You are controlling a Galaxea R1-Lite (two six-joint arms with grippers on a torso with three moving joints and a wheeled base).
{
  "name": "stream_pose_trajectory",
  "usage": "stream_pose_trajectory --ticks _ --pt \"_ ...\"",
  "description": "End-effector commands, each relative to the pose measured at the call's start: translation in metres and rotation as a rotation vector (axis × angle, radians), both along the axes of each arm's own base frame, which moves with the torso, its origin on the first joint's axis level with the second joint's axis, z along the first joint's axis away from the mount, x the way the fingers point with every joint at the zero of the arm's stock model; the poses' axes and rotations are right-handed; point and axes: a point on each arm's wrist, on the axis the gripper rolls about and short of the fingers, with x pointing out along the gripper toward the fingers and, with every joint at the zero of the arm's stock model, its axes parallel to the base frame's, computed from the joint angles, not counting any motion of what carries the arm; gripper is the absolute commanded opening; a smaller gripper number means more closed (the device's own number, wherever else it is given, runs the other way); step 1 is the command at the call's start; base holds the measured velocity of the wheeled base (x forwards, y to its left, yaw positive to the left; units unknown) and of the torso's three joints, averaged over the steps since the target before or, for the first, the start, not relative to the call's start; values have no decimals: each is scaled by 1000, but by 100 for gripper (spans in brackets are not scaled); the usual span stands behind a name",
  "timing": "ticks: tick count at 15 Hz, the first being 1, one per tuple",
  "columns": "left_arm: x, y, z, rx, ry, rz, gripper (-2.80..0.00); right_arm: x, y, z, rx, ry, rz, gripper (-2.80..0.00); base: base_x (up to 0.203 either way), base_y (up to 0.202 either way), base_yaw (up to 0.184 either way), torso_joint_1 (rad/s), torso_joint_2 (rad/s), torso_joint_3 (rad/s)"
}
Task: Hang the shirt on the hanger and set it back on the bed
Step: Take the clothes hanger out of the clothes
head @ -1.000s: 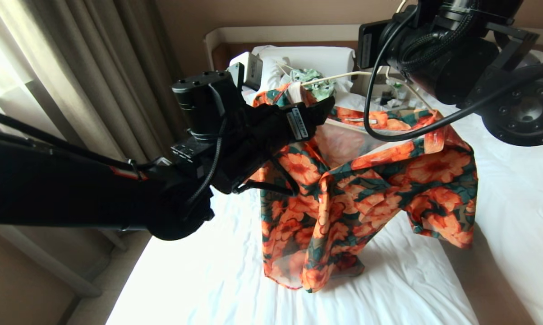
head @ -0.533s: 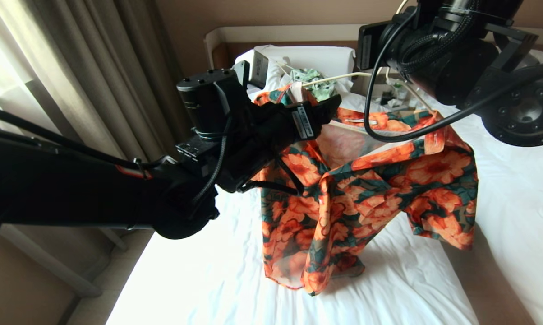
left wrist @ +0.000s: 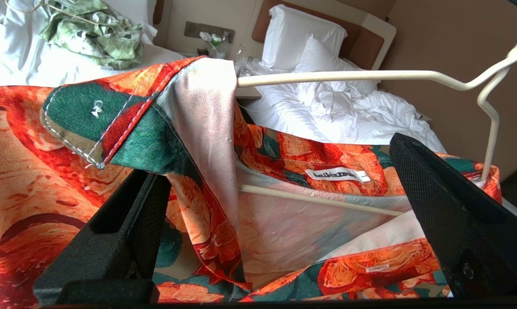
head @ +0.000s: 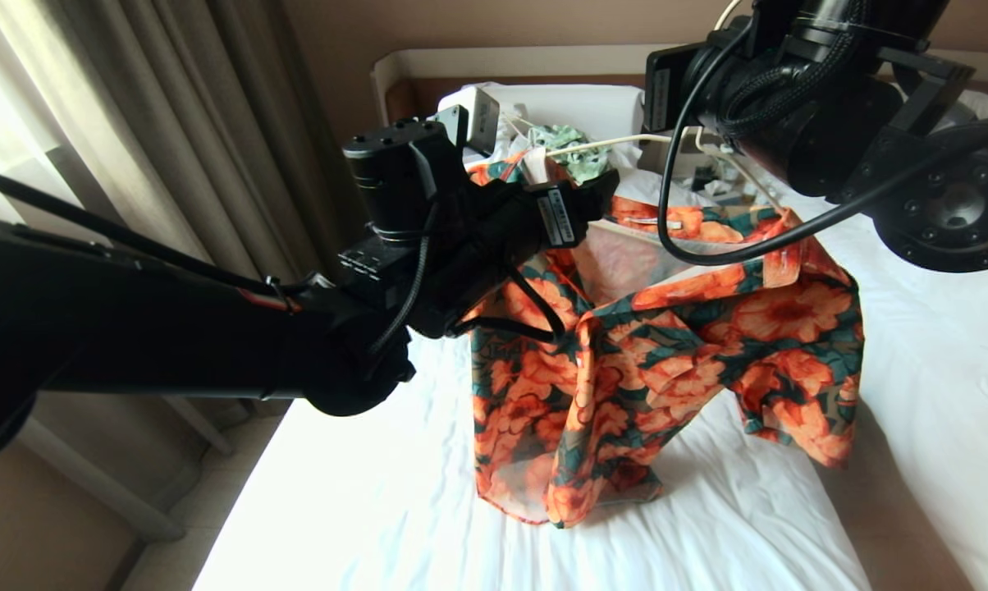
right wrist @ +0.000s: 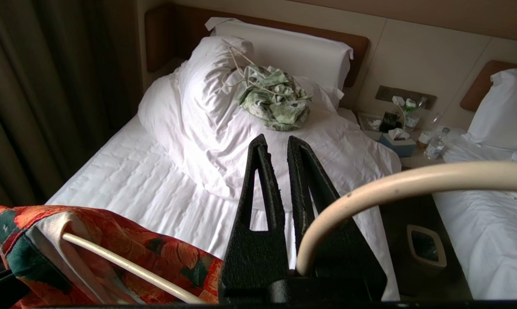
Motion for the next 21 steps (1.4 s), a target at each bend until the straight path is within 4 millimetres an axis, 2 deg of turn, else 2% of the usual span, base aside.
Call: stream_pose_trajectory --ticks 1,2,3,10,14,16,21 --pt "0 -1 1 -7 -5 0 0 0 1 1 0 -3 -1 -280 0 0 0 0 0 0" --pt "0 -1 0 -5 -3 1 0 0 1 1 -1 -3 -1 -280 0 0 0 0 0 0" --pt "-1 -2 0 -4 -2 -3 -280 0 0 1 1 -3 -2 -280 0 0 0 0 0 0" --pt "3 -1 -3 -1 -1 7 -280 -3 -1 4 6 -10 -1 -280 0 0 0 0 0 0" --pt "18 12 -5 51 -44 104 -280 -9 -6 1 -4 5 1 -280 0 0 0 0 0 0" --pt "16 14 0 37 -82 143 -280 -11 -8 0 -8 11 -2 -280 0 0 0 0 0 0" --pt "8 23 -4 68 -121 248 -280 -6 -13 0 -10 9 -21 -280 0 0 0 0 0 0"
